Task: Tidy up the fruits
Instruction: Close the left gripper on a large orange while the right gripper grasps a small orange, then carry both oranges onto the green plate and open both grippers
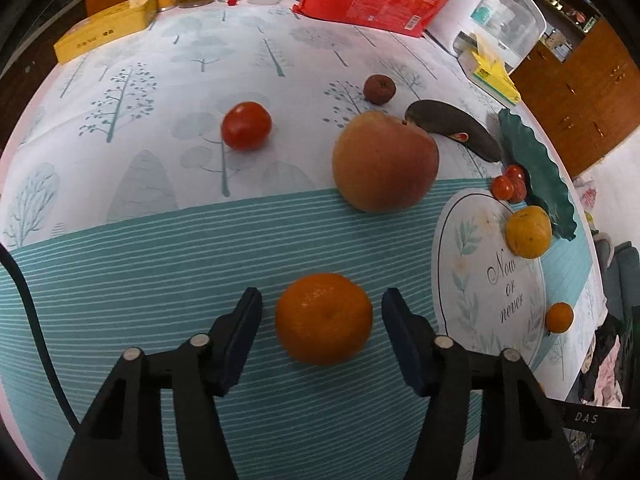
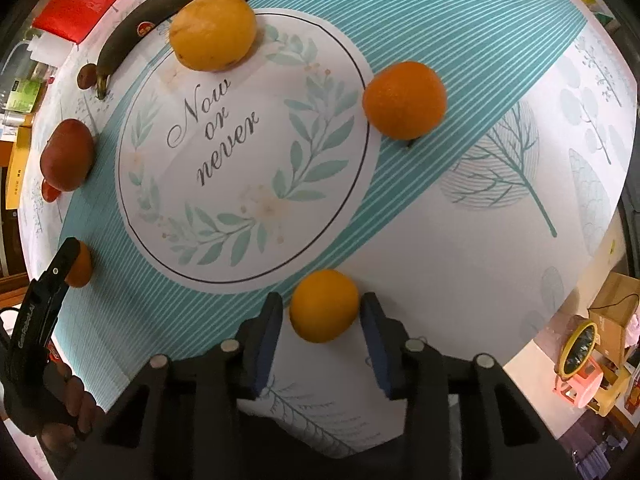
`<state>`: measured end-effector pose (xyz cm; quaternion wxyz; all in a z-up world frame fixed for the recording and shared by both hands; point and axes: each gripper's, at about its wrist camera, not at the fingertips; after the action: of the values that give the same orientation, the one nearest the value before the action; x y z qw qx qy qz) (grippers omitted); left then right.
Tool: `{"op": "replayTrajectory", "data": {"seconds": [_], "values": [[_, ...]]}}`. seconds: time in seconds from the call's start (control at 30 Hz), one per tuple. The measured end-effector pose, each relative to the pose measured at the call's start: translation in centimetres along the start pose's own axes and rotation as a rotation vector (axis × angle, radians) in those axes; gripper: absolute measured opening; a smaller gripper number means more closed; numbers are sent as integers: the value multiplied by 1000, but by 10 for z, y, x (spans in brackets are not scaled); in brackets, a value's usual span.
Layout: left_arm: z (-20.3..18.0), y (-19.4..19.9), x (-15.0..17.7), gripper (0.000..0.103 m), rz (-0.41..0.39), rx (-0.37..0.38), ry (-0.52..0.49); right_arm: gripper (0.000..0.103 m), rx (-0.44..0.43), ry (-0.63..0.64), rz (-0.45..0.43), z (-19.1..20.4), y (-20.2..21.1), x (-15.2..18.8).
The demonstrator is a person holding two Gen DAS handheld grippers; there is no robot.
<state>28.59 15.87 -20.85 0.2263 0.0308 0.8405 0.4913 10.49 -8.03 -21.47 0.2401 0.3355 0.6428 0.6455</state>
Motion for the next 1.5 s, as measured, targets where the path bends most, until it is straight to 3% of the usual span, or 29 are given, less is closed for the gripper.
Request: {"op": "replayTrajectory", "data": {"seconds": [0.2,0.47,0.73,1.07,1.5], "values": [[3,-2,1,45,-14,30,-5,33,35,6,1,10,1,-1],[1,-1,2,43,-28,24,-22,32,54,33,3,15,3,0],[-11,18,5,43,-82,9,-60,31,7,51,-46,6,4,6],[-52,49,15,43,-89,7,-91,31,-58,95,-103,-17,18,17],[-139,70,19,43,-118,20,-100,31,-68,123,-221,-84,61,-2]]}}
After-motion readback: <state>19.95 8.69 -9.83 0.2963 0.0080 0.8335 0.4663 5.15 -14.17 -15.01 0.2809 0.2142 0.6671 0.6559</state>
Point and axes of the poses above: each gripper's, at about its wrist camera, not at the fingertips, and y roughly against the way its jaws point, z to its left, x to its underside, and after that the axes turned 10 degrees about x, right-handed
